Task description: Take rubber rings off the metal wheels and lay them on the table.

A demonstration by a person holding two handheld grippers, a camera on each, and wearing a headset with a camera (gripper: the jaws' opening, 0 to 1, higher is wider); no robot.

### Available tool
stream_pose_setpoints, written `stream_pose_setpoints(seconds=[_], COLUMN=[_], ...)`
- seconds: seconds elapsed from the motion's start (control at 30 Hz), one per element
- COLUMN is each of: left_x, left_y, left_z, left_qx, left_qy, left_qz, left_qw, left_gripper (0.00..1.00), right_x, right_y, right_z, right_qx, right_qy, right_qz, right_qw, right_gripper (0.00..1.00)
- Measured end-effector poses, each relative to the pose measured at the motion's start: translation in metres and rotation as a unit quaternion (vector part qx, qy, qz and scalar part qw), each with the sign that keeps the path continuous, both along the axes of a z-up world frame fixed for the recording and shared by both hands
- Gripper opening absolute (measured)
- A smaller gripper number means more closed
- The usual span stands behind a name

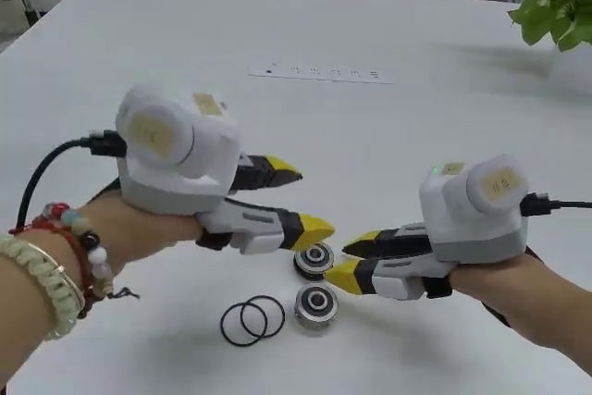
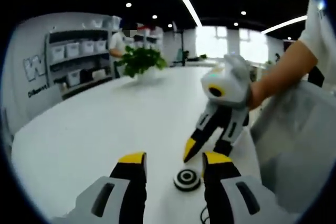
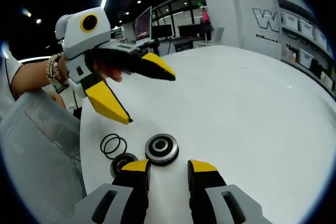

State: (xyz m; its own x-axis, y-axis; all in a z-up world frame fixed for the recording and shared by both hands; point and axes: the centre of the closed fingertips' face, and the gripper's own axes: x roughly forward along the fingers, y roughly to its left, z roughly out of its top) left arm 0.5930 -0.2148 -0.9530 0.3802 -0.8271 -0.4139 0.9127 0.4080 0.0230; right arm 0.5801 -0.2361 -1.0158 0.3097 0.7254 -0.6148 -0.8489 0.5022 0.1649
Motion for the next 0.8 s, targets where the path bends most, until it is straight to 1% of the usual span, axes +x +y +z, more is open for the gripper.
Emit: stream_pose_setpoints(seconds=[0.03, 0.07, 0.13, 0.23, 0.33, 0.4, 0.5, 0.63, 0.73, 0.8], left_x=[-0.001, 0.0, 0.002, 0.0, -0.003, -0.003, -0.003, -0.003, -0.005, -0.005], left_y=[0.002, 0.003, 0.003, 0.0, -0.004, -0.006, -0.006, -0.005, -0.005, -0.005], left_z=[-0.006, -0.011, -0.017, -0.024, -0.027, -0.029, -0.034, -0.039, -0.041, -0.041], left_qx=[0.013, 0.02, 0.025, 0.037, 0.039, 0.043, 0.043, 0.047, 0.051, 0.05], left_qy=[0.005, 0.001, 0.001, 0.004, 0.004, 0.002, 0.013, 0.017, 0.019, 0.023], left_qz=[-0.001, -0.002, 0.005, 0.0, -0.009, -0.009, -0.008, -0.006, -0.007, -0.005], left_qw=[0.9999, 0.9998, 0.9997, 0.9993, 0.9992, 0.999, 0.999, 0.9987, 0.9985, 0.9985], left_gripper=[0.38, 0.36, 0.33, 0.31, 0.28, 0.25, 0.24, 0.23, 0.19, 0.18], right_x=[0.0, -0.001, -0.001, -0.002, -0.004, -0.005, -0.007, -0.008, -0.008, -0.008], right_y=[0.0, 0.0, 0.001, 0.003, 0.004, 0.004, 0.004, 0.007, 0.008, 0.009], right_z=[0.0, -0.001, -0.001, -0.002, -0.003, -0.004, -0.005, -0.003, -0.003, -0.003], right_qx=[-0.002, -0.003, -0.003, -0.007, -0.011, -0.014, -0.019, -0.014, -0.012, -0.012], right_qy=[-0.001, -0.003, -0.005, -0.005, -0.008, -0.008, -0.008, -0.008, -0.007, -0.01], right_qz=[0.001, 0.003, 0.005, 0.009, 0.014, 0.019, 0.025, 0.029, 0.032, 0.031], right_qw=[1.0, 1.0, 1.0, 0.9999, 0.9998, 0.9997, 0.9995, 0.9994, 0.9994, 0.9994], right_gripper=[0.26, 0.25, 0.24, 0.26, 0.26, 0.25, 0.26, 0.26, 0.26, 0.27])
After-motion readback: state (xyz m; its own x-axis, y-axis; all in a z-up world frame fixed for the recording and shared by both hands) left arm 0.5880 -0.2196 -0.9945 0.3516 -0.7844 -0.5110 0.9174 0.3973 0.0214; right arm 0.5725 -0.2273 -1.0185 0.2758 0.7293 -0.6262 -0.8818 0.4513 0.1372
